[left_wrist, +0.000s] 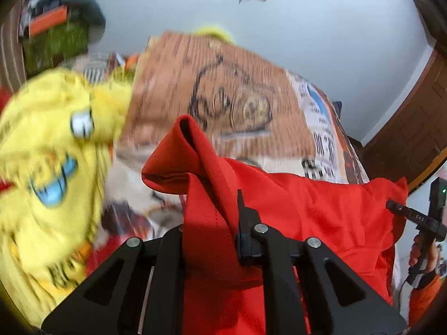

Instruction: Fold large clothes

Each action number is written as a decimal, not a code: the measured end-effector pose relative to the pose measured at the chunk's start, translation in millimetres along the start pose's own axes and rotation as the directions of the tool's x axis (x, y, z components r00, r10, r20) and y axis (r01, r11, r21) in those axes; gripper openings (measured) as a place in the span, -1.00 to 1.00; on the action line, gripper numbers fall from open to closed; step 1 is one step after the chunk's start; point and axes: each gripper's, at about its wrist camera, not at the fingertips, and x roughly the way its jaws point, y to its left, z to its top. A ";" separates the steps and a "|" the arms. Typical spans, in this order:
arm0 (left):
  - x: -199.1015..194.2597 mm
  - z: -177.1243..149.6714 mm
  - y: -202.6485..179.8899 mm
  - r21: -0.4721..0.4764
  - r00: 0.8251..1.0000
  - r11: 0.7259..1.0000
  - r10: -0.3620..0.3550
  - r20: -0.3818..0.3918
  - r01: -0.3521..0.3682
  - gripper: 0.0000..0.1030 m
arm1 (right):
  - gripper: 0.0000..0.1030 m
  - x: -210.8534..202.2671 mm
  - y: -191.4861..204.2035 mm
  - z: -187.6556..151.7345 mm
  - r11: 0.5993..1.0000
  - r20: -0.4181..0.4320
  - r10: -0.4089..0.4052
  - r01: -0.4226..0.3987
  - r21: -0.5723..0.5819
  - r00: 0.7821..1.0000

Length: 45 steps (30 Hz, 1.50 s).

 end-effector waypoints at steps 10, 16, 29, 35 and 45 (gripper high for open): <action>67.9 15.2 20.1 0.023 0.990 0.994 0.111 -0.089 -0.110 -0.78 | -0.74 47.9 12.2 20.0 0.996 0.004 -0.070 0.070 -0.054 0.998; 129.0 -20.9 53.4 -0.016 0.953 0.989 0.136 -0.273 -0.145 -0.58 | -0.61 69.9 -13.9 8.9 0.998 -0.057 -0.064 0.064 -0.010 0.996; 99.1 -48.5 58.6 0.141 0.915 0.954 0.294 -0.275 -0.264 -0.02 | 0.36 36.2 -6.6 -10.0 0.973 -0.061 -0.217 0.210 -0.099 0.974; 46.5 -54.1 47.8 0.183 0.921 0.947 0.302 -0.245 -0.262 0.15 | 0.50 -0.5 8.1 -31.4 0.958 -0.065 -0.252 0.239 -0.155 0.966; -48.7 -91.6 11.3 0.248 0.953 0.955 0.219 -0.211 -0.165 0.43 | 0.60 -80.8 37.3 -79.1 0.955 0.019 -0.219 0.219 -0.200 0.975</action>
